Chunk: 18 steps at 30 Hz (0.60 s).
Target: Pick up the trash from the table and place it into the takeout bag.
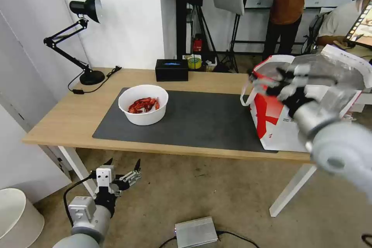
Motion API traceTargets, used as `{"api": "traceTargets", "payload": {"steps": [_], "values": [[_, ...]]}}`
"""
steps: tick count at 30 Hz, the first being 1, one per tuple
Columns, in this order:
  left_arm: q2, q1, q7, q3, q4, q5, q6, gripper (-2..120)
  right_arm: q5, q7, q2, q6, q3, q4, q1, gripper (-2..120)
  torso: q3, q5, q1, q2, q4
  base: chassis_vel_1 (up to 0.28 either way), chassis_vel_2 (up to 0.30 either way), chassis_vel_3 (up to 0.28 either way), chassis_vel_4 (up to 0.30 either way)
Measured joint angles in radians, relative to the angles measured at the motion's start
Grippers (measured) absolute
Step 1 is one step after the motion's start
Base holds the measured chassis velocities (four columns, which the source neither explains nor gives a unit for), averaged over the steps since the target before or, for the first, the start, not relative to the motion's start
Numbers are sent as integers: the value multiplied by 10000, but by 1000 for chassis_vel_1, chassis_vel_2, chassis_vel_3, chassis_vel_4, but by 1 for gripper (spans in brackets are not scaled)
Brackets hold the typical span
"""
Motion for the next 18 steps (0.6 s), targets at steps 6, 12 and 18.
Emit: {"api": "traceTargets", "payload": {"steps": [6,12,18], "values": [[-34,120,9,-230,-11,-40,-28,100,-1324,-261,273,391,26,-108,-1599,100,1,0,0,0,-1,0,0,0,0],[23,165,114,-344,93,-60,-164,100,-2921,-952,680,974,304,-351,-3455,100,0,1,0,1,-2,0,0,0,0],[58,177,132,-377,108,-80,-186,100,-3846,-1499,925,1782,685,-565,-4717,100,0,-1,0,1,-2,0,0,0,0]]}}
